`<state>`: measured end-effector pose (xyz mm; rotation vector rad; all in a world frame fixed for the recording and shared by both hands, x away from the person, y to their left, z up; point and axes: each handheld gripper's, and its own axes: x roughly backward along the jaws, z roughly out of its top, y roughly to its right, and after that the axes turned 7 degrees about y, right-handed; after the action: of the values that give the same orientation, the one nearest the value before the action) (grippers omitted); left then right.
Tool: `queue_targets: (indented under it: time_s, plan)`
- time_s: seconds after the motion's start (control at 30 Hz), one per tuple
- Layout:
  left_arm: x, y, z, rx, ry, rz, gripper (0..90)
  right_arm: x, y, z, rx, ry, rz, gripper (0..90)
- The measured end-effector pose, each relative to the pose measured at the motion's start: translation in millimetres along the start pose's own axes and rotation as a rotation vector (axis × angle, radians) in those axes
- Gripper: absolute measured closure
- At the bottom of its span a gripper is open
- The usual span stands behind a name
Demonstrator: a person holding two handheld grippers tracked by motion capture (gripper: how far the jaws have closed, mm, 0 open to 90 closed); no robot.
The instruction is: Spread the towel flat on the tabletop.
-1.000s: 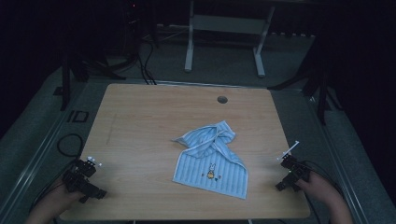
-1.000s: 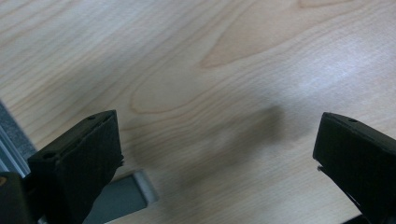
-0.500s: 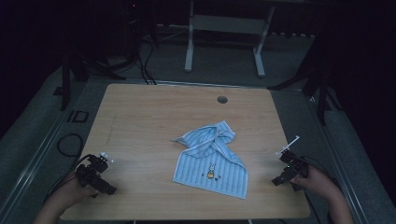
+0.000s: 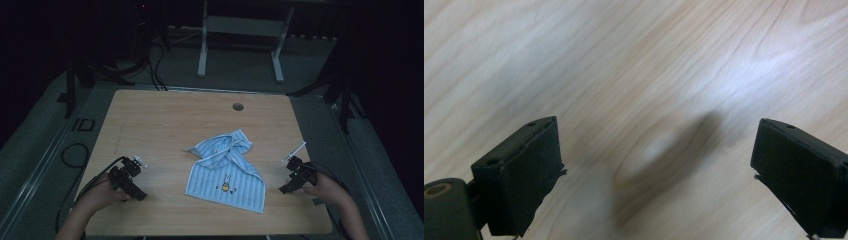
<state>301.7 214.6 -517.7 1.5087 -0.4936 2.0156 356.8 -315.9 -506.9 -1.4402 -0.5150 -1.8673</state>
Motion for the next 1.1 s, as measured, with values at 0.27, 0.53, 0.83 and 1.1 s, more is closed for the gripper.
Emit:
queue_targets:
  time_s: [0.27, 0.53, 0.83, 1.1]
  plan:
    - [-12.3, 18.1, 27.0, -0.077, -0.024, -0.028, 12.1, -4.4, -13.7, 27.0, 0.074, 0.022, 0.003, 31.6]
    - [-18.2, 31.8, 52.4, -0.138, -0.021, -0.062, 17.7, -10.9, -26.3, 48.1, 0.121, 0.025, -0.002, 33.3]
    - [-14.4, 47.8, 90.6, -0.212, 0.023, -0.086, 35.0, -17.2, -42.1, 68.4, 0.182, 0.048, -0.008, 37.6]
    - [-16.8, 65.1, 137.7, -0.285, 0.070, -0.100, 39.6, -24.5, -54.9, 86.7, 0.221, 0.065, 0.007, 45.8]
